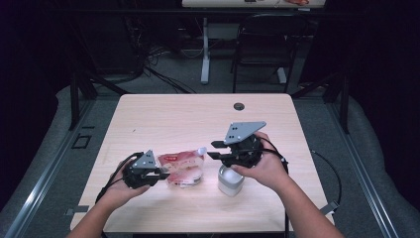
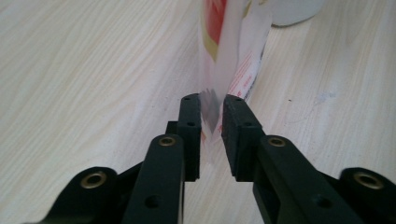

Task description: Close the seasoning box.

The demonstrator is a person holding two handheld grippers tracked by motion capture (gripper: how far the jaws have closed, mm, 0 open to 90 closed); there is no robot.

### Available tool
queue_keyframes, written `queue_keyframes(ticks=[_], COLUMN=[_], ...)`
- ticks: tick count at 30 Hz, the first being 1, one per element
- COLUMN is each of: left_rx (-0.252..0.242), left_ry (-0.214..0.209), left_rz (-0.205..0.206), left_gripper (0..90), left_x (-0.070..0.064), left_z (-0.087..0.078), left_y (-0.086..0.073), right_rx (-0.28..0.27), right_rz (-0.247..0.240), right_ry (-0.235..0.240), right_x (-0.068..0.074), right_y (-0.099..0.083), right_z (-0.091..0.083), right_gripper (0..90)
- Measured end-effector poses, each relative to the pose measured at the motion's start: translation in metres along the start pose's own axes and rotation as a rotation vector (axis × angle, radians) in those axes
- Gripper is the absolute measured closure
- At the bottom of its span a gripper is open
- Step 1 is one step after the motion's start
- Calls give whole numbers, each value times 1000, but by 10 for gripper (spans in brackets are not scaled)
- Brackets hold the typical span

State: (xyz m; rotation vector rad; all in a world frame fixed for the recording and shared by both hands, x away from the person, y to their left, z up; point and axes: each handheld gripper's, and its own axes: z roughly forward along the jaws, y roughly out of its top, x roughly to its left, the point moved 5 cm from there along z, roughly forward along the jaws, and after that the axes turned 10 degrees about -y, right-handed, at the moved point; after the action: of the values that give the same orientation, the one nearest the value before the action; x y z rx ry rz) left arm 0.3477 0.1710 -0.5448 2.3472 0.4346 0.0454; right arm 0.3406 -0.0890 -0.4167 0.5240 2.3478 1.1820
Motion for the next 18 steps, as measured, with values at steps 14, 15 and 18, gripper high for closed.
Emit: queue_keyframes(ticks=[14,15,18], left_rx=[-93,-102,-139], left_ry=[28,28,40], left_rz=[-133,-145,-183], left_gripper=[531,534,534], left_x=[1,0,-2], left_z=[-6,-6,-11], left_y=[-23,-24,-27], right_rx=[15,15,18], right_rz=[74,85,113], right_ry=[-42,-50,-68], right_x=[-4,-5,-7], right_y=[-33,-36,-43], right_z=[-20,-23,-29], right_gripper=[595,587,575])
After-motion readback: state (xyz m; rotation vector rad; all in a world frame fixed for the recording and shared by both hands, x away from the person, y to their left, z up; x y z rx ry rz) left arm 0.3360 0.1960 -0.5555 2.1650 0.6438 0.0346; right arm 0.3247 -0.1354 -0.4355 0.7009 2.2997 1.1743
